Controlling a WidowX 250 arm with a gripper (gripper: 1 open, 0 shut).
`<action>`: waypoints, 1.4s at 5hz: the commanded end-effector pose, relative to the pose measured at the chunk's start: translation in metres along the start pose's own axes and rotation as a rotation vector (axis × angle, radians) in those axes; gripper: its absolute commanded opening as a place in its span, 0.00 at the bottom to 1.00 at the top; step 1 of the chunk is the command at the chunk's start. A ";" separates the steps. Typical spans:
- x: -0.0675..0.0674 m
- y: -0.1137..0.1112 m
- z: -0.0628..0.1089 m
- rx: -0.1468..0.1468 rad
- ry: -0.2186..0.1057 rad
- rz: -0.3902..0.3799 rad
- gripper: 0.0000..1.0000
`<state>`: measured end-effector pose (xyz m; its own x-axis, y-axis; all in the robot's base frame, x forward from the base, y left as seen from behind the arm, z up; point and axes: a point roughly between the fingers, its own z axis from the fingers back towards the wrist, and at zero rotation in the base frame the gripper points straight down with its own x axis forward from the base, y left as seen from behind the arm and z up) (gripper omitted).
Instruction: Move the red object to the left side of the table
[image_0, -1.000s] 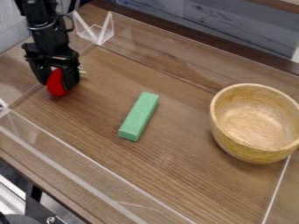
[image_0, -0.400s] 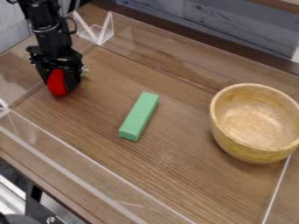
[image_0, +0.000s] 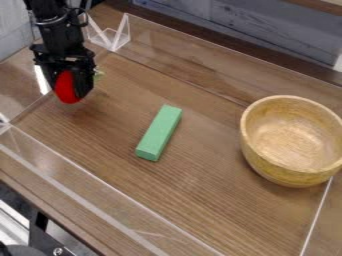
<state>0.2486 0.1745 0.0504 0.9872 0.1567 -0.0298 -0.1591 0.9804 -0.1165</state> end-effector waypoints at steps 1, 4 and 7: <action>0.006 0.009 0.027 0.020 -0.061 -0.067 1.00; 0.011 -0.016 0.057 0.015 -0.087 -0.003 1.00; 0.050 -0.125 0.062 -0.027 -0.116 -0.228 1.00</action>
<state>0.3100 0.0628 0.0984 0.9977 -0.0604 0.0291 0.0644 0.9843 -0.1643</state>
